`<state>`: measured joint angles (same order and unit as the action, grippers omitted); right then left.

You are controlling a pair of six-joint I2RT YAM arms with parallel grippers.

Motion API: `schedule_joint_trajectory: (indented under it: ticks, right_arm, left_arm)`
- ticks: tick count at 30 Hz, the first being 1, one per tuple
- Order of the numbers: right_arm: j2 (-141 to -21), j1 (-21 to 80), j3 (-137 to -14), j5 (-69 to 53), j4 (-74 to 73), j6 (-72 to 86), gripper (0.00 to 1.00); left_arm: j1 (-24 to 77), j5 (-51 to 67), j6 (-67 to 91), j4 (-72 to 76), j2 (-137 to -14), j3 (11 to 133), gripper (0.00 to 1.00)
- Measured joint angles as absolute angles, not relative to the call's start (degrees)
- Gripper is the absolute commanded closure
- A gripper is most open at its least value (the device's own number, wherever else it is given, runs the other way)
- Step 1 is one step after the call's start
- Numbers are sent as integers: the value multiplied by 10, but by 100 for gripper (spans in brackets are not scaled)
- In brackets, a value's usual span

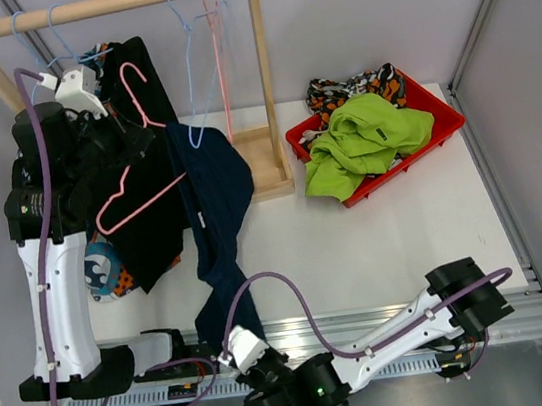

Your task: Remove the shorts from the hanger

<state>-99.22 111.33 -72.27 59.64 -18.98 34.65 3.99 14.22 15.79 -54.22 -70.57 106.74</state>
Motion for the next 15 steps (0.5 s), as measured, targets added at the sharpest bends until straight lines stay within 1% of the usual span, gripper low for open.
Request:
schedule_joint_trajectory:
  ticks: [4, 6, 8, 11, 15]
  right_arm:
    - [-989, 1079, -720, 611, -196, 347, 100]
    - [-975, 1042, -710, 600, -178, 323, 100]
    - [-948, 981, -693, 571, -143, 272, 100]
    - [-905, 856, -690, 510, -96, 191, 100]
    - [-884, 693, -754, 455, -72, 107, 100]
  left_arm:
    - [40, 143, 155, -533, -703, 1067, 100]
    - [39, 148, 155, -510, -694, 1058, 100]
    - [38, 154, 154, -491, -676, 1044, 100]
    - [36, 164, 154, -467, -633, 1009, 100]
    - [36, 166, 154, -488, -568, 964, 100]
